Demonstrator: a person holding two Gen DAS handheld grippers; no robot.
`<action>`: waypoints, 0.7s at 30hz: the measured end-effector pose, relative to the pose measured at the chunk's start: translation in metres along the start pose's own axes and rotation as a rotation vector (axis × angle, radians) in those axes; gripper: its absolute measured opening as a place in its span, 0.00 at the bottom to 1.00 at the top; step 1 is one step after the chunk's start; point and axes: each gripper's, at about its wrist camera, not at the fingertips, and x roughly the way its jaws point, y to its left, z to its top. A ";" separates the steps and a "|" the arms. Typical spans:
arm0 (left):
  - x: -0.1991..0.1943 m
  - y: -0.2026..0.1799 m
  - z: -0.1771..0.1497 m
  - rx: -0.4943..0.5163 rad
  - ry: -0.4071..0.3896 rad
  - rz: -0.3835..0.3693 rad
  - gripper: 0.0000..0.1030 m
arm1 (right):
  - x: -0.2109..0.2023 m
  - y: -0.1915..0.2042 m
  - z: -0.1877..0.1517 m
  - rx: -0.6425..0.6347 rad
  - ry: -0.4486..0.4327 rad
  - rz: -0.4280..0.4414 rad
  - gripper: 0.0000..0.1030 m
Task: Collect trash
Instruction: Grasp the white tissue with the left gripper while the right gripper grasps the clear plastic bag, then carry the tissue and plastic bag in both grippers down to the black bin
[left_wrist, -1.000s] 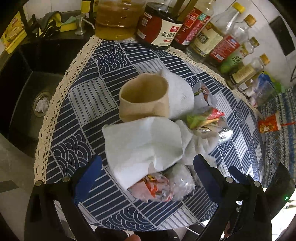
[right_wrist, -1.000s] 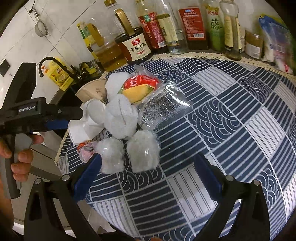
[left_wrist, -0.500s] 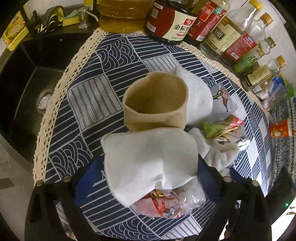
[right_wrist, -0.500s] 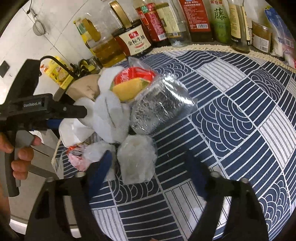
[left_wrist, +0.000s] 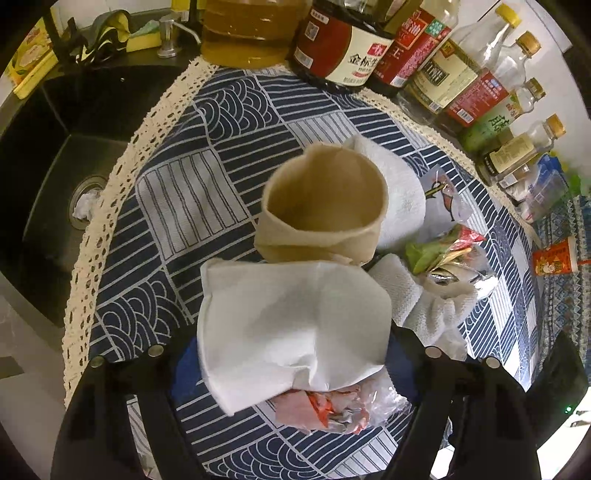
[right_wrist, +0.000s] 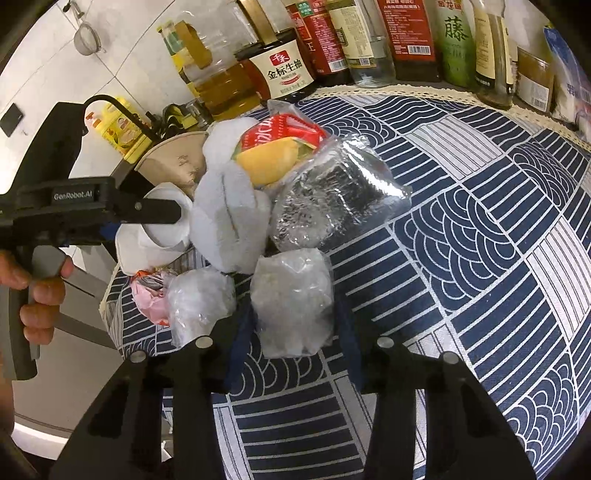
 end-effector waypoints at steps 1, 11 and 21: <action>-0.002 0.000 -0.001 0.000 -0.003 -0.002 0.77 | -0.001 0.001 -0.001 -0.001 -0.001 -0.003 0.43; -0.029 0.011 -0.018 0.002 -0.041 -0.057 0.77 | -0.030 0.022 -0.008 -0.018 -0.036 -0.039 0.43; -0.068 0.025 -0.050 0.031 -0.094 -0.112 0.77 | -0.067 0.059 -0.031 -0.021 -0.085 -0.082 0.43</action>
